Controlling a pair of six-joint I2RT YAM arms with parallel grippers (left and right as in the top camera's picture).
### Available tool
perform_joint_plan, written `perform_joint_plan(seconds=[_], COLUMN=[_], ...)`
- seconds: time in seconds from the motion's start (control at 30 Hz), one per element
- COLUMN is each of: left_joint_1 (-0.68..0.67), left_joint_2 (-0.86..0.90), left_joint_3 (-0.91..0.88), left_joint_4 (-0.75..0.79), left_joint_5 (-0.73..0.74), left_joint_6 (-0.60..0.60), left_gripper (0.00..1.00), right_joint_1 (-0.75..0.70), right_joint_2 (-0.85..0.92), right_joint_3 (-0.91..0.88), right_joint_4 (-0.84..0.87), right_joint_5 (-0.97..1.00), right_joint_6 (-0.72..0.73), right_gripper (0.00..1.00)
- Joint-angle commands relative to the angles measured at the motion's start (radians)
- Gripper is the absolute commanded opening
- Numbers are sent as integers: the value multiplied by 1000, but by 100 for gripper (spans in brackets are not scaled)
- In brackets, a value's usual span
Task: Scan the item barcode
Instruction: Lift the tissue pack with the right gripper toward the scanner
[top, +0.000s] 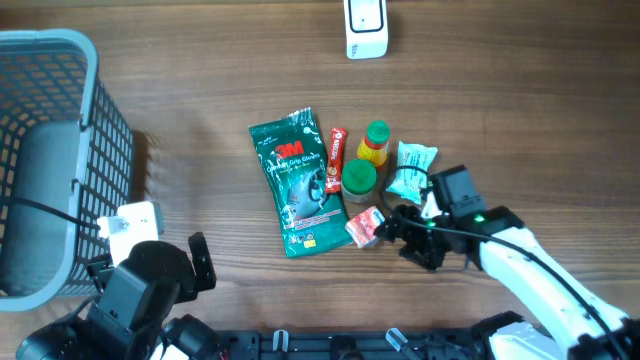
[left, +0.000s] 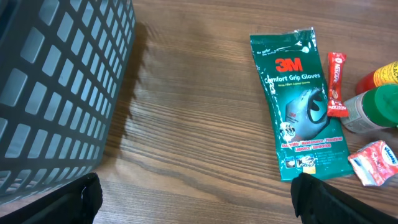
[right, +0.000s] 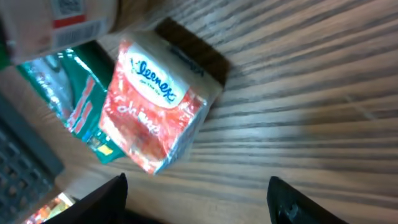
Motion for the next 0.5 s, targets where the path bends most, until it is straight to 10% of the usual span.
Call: perform_joint_plan(seconds=[0.0,0.23,0.4,0.47], left_joint_1=[5,5,5,5], left_joint_2=[-1,-1,-1,-1], left_joint_3=[13,13,13,13], left_joint_4=[1,1,1,1], left_joint_5=[2,2,1,2], left_joint_6=[-18,-18,-18,-18], left_gripper=[100,100,100,100], right_joint_1=[66,92,92,92], right_joint_2=[62,198,276,274], right_joint_3=[-6,-6,-6,-6], right_joint_4=[85,190,258,259], right_joint_5=[112,169,167,151], right_joint_6=[140,203,195,170], right_gripper=[69,50,4,4])
